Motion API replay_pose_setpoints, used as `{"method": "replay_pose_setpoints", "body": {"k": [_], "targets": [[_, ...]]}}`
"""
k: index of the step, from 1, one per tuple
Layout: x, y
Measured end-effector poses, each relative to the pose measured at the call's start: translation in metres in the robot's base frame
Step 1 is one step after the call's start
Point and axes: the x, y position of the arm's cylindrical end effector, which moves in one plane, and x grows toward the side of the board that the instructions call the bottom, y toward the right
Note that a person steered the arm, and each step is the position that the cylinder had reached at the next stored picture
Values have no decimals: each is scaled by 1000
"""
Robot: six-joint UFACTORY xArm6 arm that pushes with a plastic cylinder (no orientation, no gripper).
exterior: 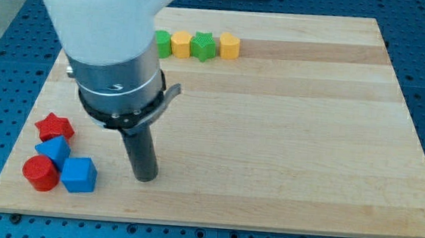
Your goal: Push the blue cube into the red circle
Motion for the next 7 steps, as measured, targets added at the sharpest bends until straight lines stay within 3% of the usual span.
{"method": "replay_pose_setpoints", "body": {"k": [6,7], "targets": [[0,-85],[-2,-43]]}}
